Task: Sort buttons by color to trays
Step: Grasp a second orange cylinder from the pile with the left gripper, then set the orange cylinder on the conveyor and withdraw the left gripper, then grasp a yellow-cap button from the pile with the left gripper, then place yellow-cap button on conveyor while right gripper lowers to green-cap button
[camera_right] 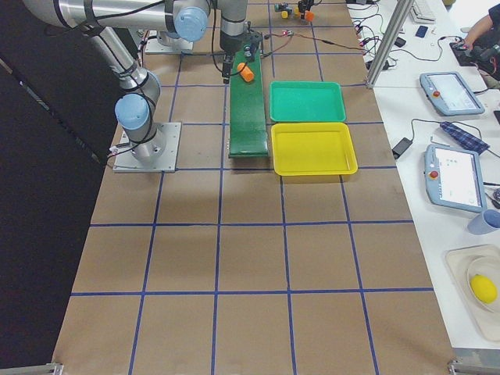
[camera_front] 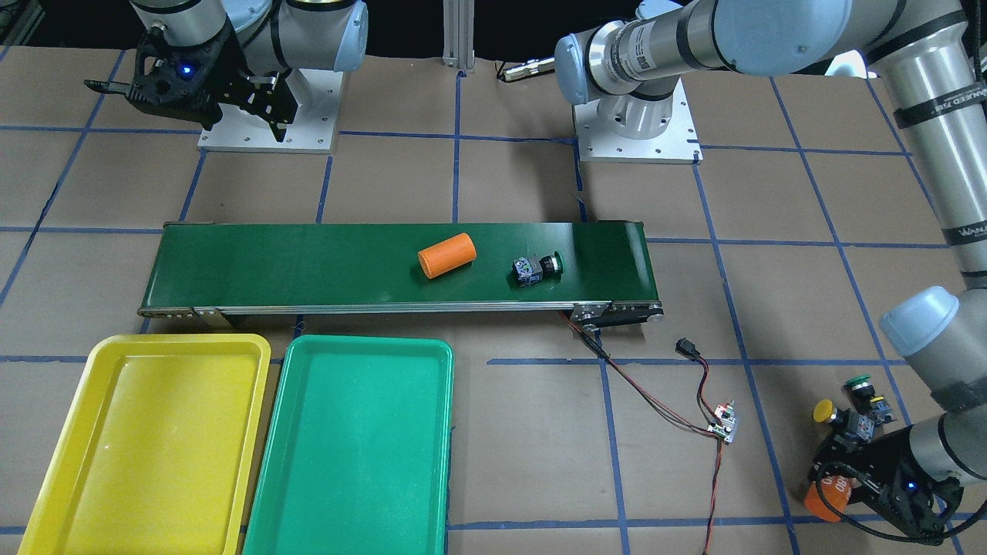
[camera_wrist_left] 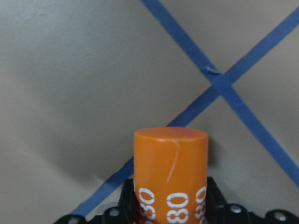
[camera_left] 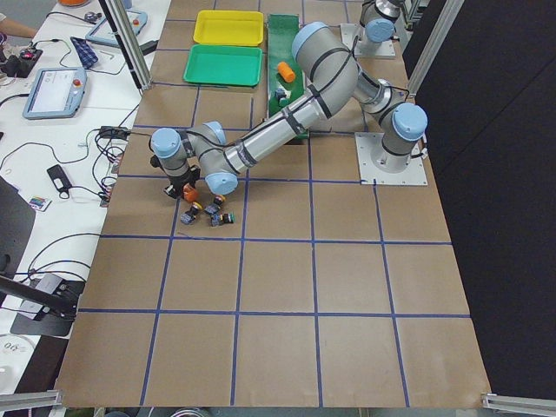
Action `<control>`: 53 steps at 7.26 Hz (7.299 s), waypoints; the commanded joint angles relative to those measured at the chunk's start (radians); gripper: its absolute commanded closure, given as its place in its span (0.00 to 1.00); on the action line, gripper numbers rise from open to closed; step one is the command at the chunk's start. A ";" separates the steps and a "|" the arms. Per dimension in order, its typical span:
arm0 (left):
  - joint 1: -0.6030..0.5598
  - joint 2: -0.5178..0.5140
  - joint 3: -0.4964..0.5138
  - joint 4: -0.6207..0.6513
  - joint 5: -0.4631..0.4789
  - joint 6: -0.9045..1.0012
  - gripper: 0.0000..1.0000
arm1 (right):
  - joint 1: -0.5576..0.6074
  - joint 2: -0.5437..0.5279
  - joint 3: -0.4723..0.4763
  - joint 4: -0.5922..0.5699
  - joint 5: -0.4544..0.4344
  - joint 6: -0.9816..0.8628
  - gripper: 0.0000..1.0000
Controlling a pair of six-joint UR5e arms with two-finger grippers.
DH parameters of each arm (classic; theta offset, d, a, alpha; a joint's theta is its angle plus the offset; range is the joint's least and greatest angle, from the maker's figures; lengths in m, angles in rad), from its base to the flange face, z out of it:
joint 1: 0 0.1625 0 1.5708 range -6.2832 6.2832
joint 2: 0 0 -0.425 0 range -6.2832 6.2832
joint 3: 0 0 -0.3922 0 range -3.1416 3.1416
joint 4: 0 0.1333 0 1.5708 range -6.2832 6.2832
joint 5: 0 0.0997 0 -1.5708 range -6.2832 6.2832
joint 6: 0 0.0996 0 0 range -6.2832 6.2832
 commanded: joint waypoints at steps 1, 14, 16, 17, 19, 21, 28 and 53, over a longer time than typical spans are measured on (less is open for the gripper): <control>-0.073 0.206 -0.141 -0.219 -0.020 -0.022 1.00 | 0.000 0.002 -0.008 -0.053 0.005 0.018 0.00; -0.363 0.822 -0.954 0.214 0.005 -0.059 0.00 | 0.001 0.062 -0.060 -0.098 0.083 -0.072 0.00; -0.108 0.696 -0.749 0.098 0.040 0.011 0.00 | 0.001 0.088 -0.061 -0.112 0.088 -0.060 0.00; -0.028 0.588 -0.605 0.093 0.043 0.106 0.00 | 0.000 0.088 -0.049 -0.110 0.083 -0.054 0.00; 0.078 0.374 -0.364 0.092 0.028 0.108 0.00 | 0.000 0.091 -0.048 -0.112 0.080 -0.049 0.00; 0.115 0.188 -0.187 0.121 0.018 -0.053 0.00 | -0.002 0.089 -0.046 -0.109 0.080 -0.052 0.00; 0.119 -0.077 0.036 0.229 0.031 -0.556 0.00 | -0.002 0.092 -0.015 -0.144 0.069 -0.054 0.00; -0.438 0.672 -0.762 0.045 0.029 -1.140 0.73 | 0.007 0.264 -0.052 -0.338 0.032 0.829 0.00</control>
